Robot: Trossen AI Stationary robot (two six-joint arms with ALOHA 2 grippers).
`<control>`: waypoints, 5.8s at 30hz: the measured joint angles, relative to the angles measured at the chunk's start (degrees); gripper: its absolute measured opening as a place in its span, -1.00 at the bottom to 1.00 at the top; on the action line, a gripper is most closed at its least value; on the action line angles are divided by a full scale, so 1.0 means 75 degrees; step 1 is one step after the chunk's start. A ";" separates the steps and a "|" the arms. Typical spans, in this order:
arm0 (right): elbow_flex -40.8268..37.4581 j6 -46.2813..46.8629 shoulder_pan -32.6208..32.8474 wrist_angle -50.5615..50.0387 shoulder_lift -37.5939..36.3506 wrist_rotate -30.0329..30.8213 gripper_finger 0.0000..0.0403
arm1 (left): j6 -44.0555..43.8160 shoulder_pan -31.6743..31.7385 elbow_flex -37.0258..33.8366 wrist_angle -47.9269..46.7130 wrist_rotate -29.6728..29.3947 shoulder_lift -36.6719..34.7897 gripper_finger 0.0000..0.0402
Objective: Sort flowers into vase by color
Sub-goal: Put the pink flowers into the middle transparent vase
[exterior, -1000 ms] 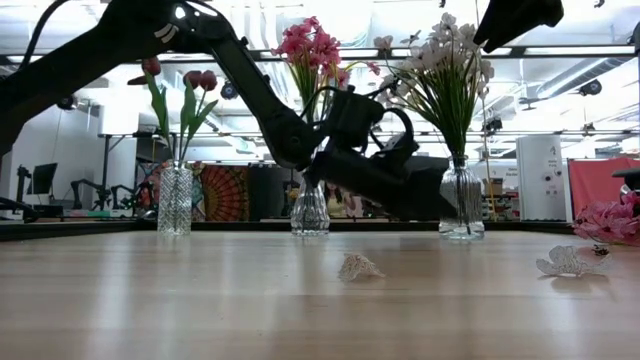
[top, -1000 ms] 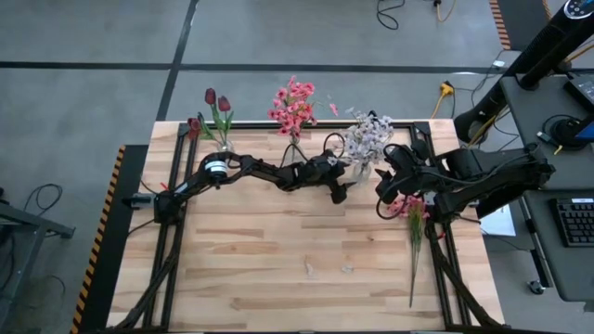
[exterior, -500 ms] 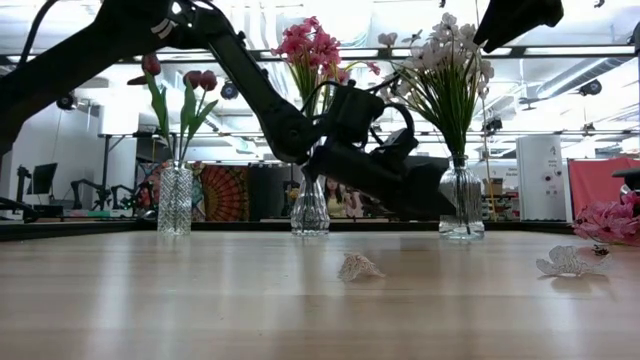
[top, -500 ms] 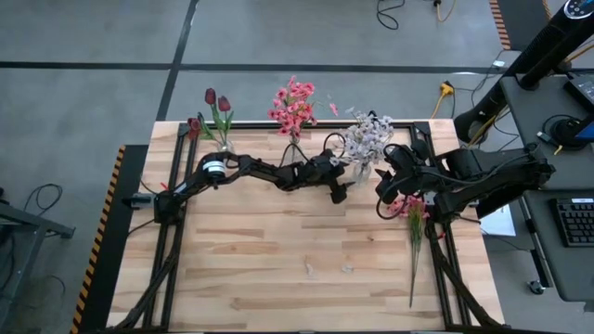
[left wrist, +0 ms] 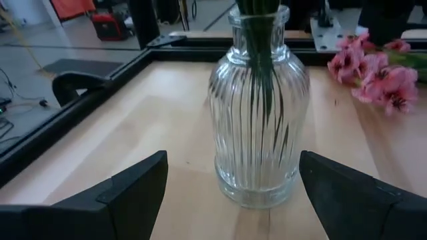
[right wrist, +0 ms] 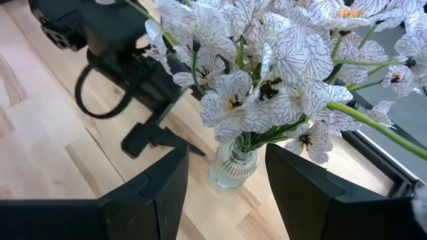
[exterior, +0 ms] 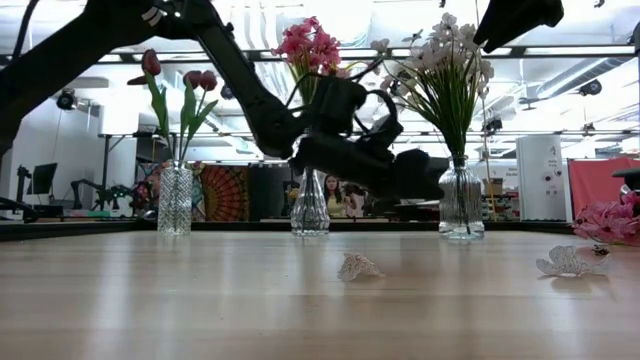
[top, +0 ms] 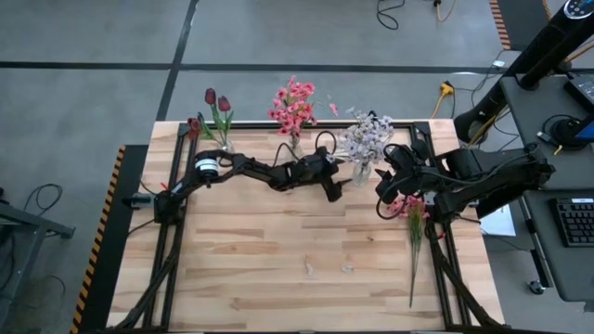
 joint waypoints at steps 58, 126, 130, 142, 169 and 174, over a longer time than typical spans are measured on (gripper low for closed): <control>-0.1591 0.7428 0.3097 -0.1087 0.2206 -0.5622 -0.05 | -0.2668 -0.5649 -0.2944 -0.6701 -0.4953 -0.6575 0.59; -0.5085 0.8953 0.3765 0.2196 0.1784 -0.5842 -0.92 | -0.5535 -0.6374 -0.3024 -0.8722 -0.5434 -0.6580 0.59; -0.4965 0.8798 0.3765 0.2128 0.1760 -0.5843 -0.93 | -0.5535 -0.6338 -0.3024 -0.8697 -0.5426 -0.6572 0.59; -0.3241 0.7499 0.3790 0.1198 0.1749 -0.5740 -0.94 | -0.4578 -0.6090 -0.3024 -0.7944 -0.4205 -0.5890 0.55; -0.1451 -0.3502 0.3578 0.8438 0.1754 -0.0580 -0.94 | -0.0439 -0.5266 -0.5537 0.0738 -0.2753 -0.5721 0.55; -0.2319 -0.5400 0.2984 1.1488 0.1757 -0.0937 -0.94 | 0.0153 -0.4830 -0.5682 0.1529 -0.2751 -0.5721 0.55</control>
